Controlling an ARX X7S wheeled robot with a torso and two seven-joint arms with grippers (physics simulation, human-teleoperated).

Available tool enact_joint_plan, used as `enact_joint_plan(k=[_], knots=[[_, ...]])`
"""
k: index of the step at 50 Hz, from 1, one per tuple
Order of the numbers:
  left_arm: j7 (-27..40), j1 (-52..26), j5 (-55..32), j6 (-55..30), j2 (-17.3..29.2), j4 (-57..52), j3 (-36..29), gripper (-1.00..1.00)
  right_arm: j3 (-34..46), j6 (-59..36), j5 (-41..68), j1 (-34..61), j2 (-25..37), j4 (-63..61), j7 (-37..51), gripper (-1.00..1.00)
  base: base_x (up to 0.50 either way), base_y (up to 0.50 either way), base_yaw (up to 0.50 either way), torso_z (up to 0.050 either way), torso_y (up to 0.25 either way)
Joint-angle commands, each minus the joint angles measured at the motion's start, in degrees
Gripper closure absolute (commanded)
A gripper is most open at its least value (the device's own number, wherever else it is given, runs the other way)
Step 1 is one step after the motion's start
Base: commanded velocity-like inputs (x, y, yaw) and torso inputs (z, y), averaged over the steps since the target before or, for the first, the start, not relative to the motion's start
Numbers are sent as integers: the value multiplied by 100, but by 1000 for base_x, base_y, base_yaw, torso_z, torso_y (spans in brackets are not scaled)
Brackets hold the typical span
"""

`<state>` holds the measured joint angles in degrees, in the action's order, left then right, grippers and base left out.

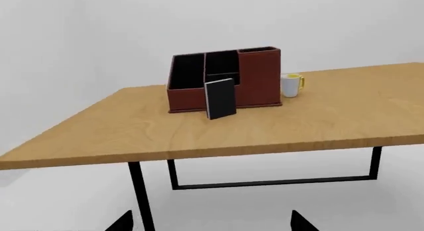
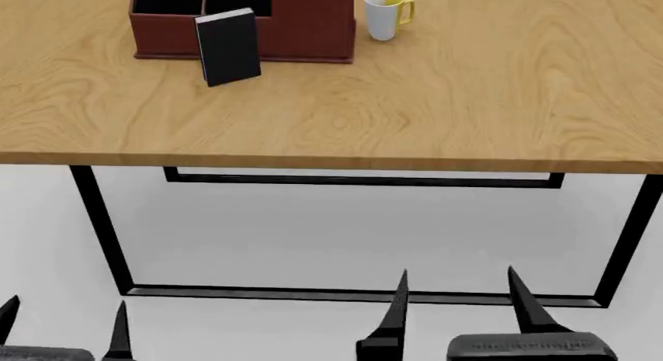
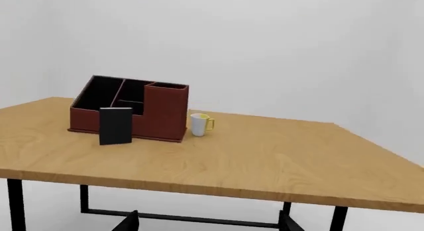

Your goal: Pick up the book and place it in the front compartment of the caddy.

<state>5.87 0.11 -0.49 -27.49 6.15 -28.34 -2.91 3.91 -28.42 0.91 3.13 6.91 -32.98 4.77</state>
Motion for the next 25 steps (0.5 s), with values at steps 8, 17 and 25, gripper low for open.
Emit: enact_joint_plan(k=[8, 17, 25], knots=[[-45, -712, -202, -2304, 322, -1604, 233, -100, 108, -2677, 32, 848, 290, -1884, 0, -100, 0, 0, 0, 0, 0], [-126, -923, -383, -2853, 360, -2086, 307, -100, -114, -2852, 173, 975, 204, -2088, -3, -100, 0, 0, 0, 0, 0], [-125, -916, -453, -2817, 350, -2073, 347, -100, 16, -2929, 46, 1044, 256, -2193, 160, -100, 0, 353, 0, 0, 0]])
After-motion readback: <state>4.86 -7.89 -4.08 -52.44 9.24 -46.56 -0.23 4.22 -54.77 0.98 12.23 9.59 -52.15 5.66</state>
